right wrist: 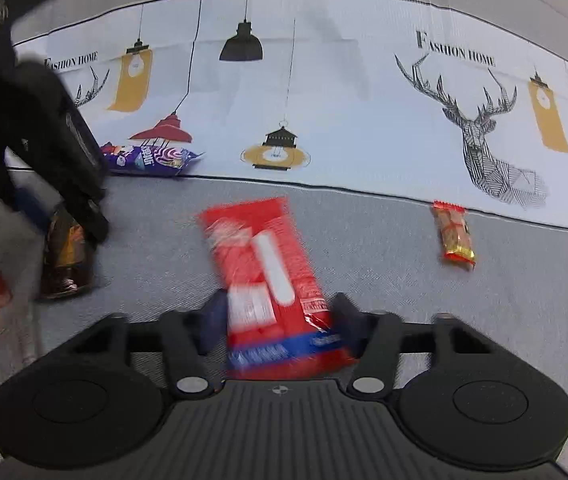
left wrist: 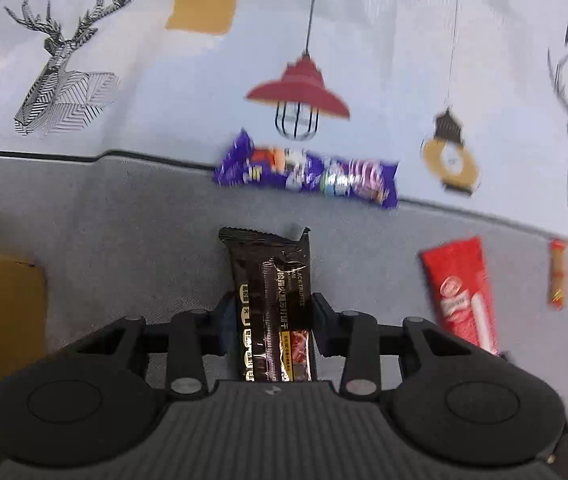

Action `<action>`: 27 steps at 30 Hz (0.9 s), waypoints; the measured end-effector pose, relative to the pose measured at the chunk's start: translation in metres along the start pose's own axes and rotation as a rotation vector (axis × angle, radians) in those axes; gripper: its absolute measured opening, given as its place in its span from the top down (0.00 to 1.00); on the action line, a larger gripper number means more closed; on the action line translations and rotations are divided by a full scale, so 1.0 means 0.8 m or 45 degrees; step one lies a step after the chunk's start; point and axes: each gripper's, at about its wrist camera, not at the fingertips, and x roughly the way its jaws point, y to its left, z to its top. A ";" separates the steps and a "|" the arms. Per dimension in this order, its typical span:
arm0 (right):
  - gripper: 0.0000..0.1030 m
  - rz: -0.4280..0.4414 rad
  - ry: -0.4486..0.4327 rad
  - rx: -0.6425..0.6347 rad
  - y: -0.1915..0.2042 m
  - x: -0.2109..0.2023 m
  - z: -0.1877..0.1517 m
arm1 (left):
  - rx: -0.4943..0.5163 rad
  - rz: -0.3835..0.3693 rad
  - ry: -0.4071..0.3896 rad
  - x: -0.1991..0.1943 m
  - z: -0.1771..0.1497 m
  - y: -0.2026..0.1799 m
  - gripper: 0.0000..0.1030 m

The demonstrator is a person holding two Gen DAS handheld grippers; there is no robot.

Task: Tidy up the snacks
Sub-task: 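Grasp the dark chocolate bar with the left tool while the right tool grasps the red spicy-strip pack, then carry the chocolate bar and red spicy-strip pack over the box with both tools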

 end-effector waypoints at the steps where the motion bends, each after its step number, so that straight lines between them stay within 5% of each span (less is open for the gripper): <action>1: 0.53 0.006 0.005 0.031 -0.001 -0.002 0.000 | 0.015 0.012 -0.022 -0.006 0.000 -0.003 0.59; 12: 0.60 -0.039 -0.104 0.262 -0.021 -0.071 0.021 | 0.080 -0.089 -0.135 -0.106 -0.034 0.011 0.59; 19: 0.60 -0.022 -0.294 0.288 -0.002 -0.181 0.034 | 0.209 -0.121 -0.333 -0.232 -0.095 0.042 0.59; 27: 0.60 0.083 -0.452 0.316 0.063 -0.323 0.022 | 0.210 -0.096 -0.429 -0.348 -0.192 0.137 0.59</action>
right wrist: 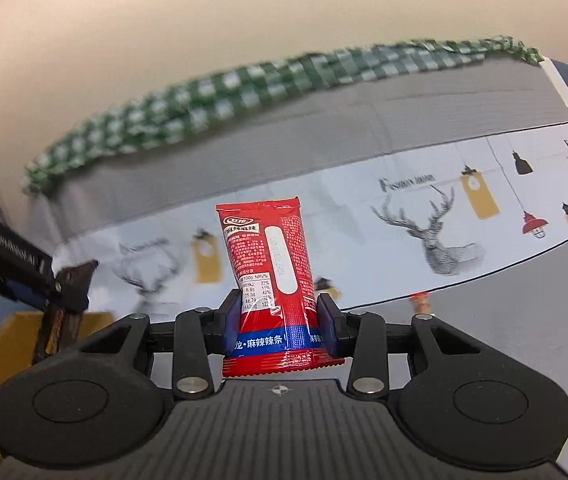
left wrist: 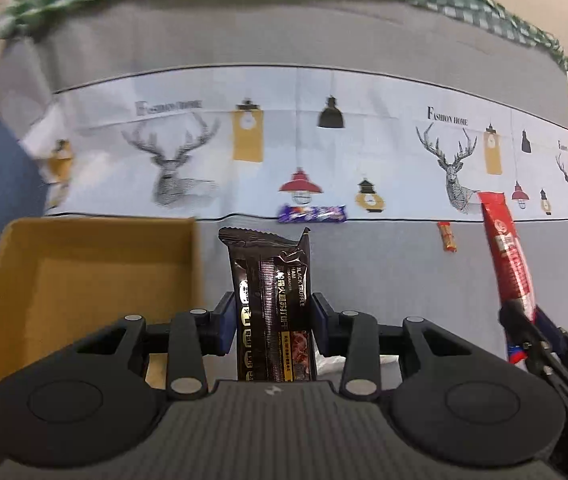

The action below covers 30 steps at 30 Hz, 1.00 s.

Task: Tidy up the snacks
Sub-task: 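Carry the chocolate bar and red spicy-strip pack over the box with both tools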

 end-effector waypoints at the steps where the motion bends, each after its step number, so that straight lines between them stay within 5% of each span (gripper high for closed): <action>1: 0.60 0.023 -0.003 0.006 0.010 -0.016 0.000 | 0.007 0.021 -0.013 -0.016 -0.010 0.009 0.59; 10: 0.60 0.257 0.053 -0.061 0.115 -0.149 -0.028 | 0.005 0.128 -0.041 -0.130 -0.125 0.089 0.59; 20: 0.60 0.421 0.185 -0.144 0.208 -0.228 -0.072 | -0.059 0.156 -0.016 -0.193 -0.252 0.139 0.59; 30: 0.60 0.471 0.125 -0.311 0.258 -0.271 -0.076 | -0.135 0.125 -0.061 -0.219 -0.282 0.165 0.59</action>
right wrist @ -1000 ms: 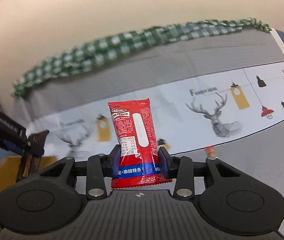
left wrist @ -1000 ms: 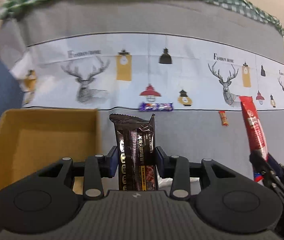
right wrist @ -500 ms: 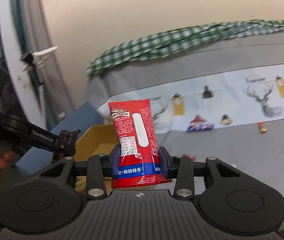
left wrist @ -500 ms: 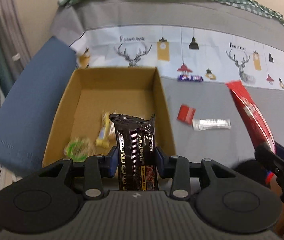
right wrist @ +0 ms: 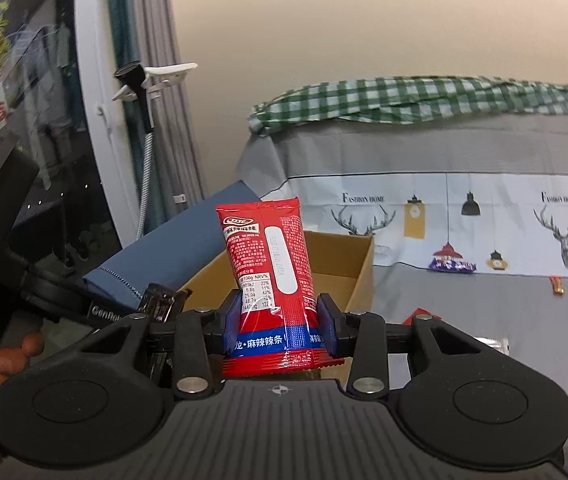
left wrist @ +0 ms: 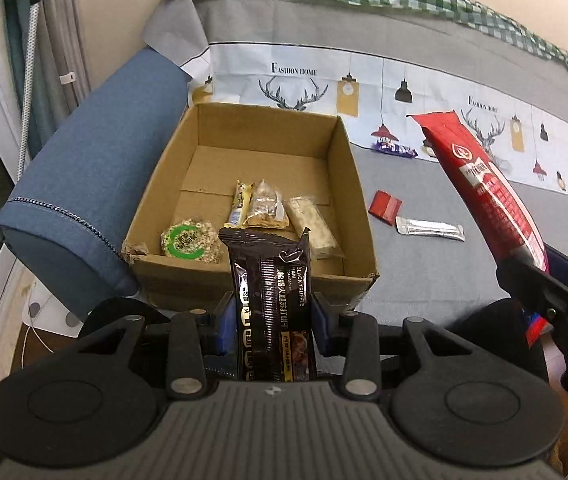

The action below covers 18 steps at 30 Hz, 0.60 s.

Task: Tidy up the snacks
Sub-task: 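Carry the chocolate bar and red spicy-strip pack over the box with both tools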

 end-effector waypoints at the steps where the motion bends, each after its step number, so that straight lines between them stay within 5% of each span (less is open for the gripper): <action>1: 0.60 -0.003 -0.002 -0.010 0.003 -0.002 0.000 | -0.003 -0.007 -0.002 0.000 0.000 0.000 0.59; 18: 0.60 -0.001 0.048 -0.071 0.018 0.011 0.001 | -0.062 -0.017 -0.021 0.005 -0.002 0.015 0.59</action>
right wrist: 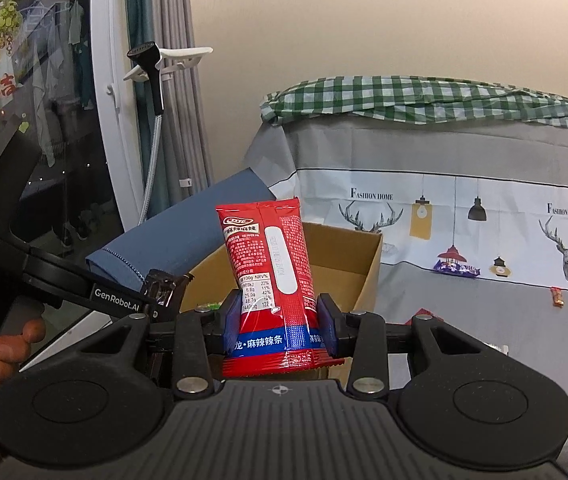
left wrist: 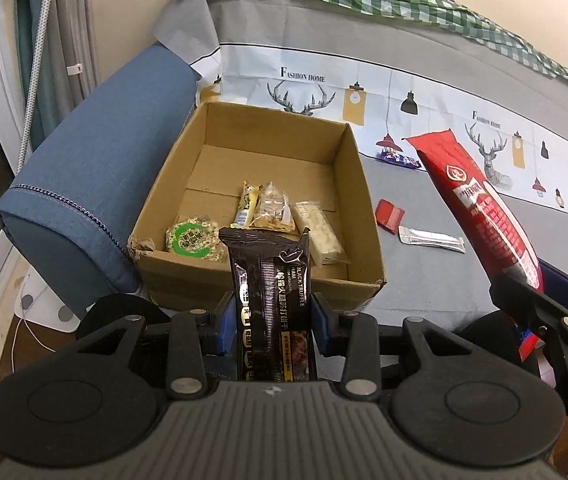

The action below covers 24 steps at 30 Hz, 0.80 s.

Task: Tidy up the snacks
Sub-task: 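Carry the chocolate bar and red spicy-strip pack over the box with both tools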

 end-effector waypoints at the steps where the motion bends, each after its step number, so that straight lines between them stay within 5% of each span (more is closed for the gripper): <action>1: 0.60 0.000 0.003 0.001 -0.001 0.002 0.001 | 0.001 0.001 -0.001 0.001 0.000 0.000 0.59; 24: 0.60 -0.012 0.072 0.037 -0.012 0.041 0.002 | 0.017 0.028 0.014 0.032 0.018 0.004 0.59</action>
